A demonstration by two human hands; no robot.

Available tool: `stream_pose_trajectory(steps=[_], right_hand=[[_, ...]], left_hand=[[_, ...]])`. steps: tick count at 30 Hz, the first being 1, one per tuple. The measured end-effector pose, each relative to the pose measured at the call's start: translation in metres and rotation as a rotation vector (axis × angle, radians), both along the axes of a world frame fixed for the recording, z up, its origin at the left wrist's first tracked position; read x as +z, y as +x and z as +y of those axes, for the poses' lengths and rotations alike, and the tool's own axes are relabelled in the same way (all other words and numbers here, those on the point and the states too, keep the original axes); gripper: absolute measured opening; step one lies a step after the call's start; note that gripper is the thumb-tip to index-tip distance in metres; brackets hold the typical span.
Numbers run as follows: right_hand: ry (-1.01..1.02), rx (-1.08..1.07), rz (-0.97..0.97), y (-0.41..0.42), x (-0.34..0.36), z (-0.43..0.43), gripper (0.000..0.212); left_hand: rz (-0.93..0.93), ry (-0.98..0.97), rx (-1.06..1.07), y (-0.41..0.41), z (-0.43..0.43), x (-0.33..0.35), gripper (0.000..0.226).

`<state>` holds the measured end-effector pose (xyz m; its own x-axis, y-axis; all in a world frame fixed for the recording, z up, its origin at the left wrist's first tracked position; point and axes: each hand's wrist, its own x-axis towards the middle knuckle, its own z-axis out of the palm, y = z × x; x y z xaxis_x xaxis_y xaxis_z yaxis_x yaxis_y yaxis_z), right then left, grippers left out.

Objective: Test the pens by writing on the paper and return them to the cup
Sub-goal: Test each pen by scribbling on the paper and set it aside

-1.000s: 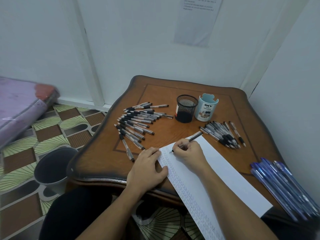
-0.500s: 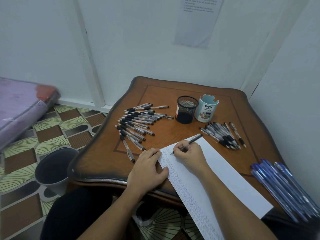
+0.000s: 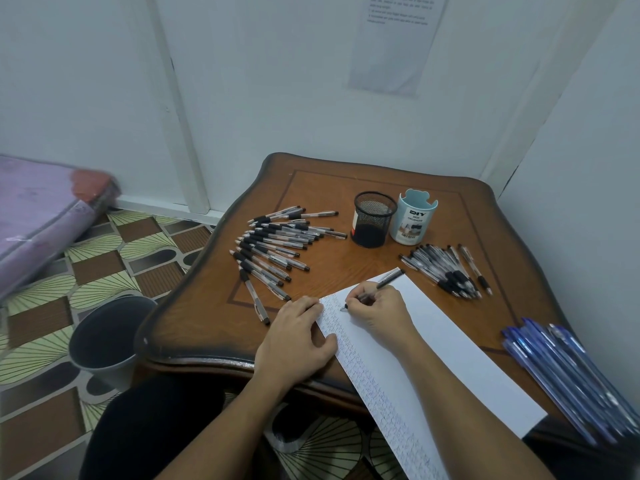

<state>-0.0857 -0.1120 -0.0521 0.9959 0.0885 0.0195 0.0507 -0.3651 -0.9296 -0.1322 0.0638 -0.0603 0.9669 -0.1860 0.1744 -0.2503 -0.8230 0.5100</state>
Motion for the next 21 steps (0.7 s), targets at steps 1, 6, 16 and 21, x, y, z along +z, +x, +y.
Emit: stream_pose_trajectory(steps=[1, 6, 16, 21], right_hand=[[0.007, -0.003, 0.002, 0.0002, 0.0, -0.0002, 0.011], [-0.002, -0.007, -0.003, 0.0005, -0.0002, 0.0002, 0.012], [-0.016, -0.011, 0.012, 0.0013, -0.0006, -0.0008, 0.011], [-0.011, -0.025, 0.0, 0.0019, -0.0015, -0.001, 0.012]], left_hand=[[0.001, 0.0, -0.001, -0.0001, 0.0, 0.0001, 0.072], [0.011, 0.001, 0.005, 0.0008, -0.0001, -0.0012, 0.072], [0.015, -0.002, 0.007, 0.0015, 0.0002, -0.003, 0.071], [0.009, 0.004, 0.001, 0.002, 0.0, -0.004, 0.07]])
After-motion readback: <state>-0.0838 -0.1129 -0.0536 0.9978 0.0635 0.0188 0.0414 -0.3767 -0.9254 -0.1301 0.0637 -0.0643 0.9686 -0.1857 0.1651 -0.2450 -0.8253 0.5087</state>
